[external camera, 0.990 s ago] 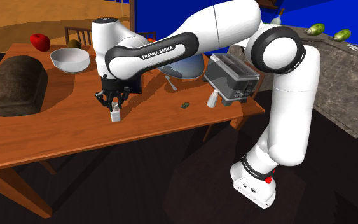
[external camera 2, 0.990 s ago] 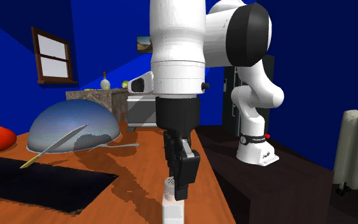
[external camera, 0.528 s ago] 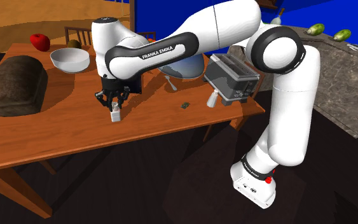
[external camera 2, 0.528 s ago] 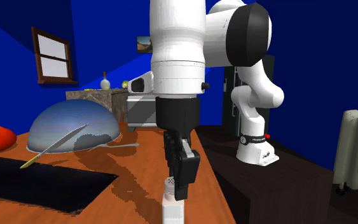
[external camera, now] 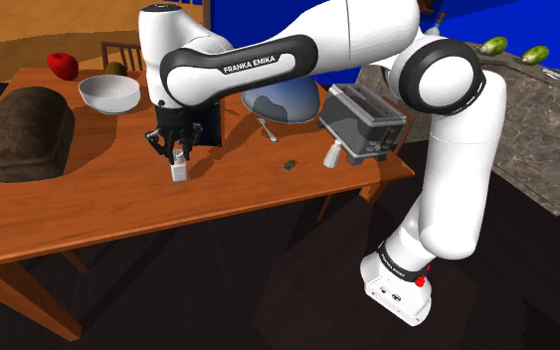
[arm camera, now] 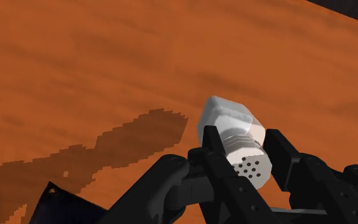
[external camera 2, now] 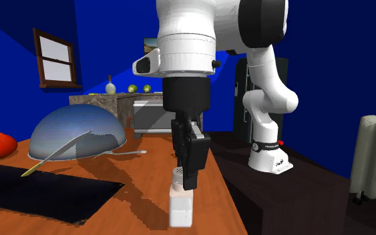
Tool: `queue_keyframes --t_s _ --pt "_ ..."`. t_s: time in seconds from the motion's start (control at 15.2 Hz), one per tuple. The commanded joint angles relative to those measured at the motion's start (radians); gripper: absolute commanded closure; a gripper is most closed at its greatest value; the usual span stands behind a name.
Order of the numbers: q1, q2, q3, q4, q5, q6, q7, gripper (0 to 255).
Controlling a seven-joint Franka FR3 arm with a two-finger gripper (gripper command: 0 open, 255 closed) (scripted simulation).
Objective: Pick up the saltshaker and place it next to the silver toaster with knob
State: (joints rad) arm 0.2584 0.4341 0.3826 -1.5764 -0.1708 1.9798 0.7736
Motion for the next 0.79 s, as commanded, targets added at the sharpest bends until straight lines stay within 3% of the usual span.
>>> queue_keyframes --t_s 0.0,0.73 --pt "-0.001 -0.011 0.002 0.011 0.005 -0.022 -0.003 255" --pt "0.003 -0.036 0.009 0.125 0.018 -0.158 -0.014 255"
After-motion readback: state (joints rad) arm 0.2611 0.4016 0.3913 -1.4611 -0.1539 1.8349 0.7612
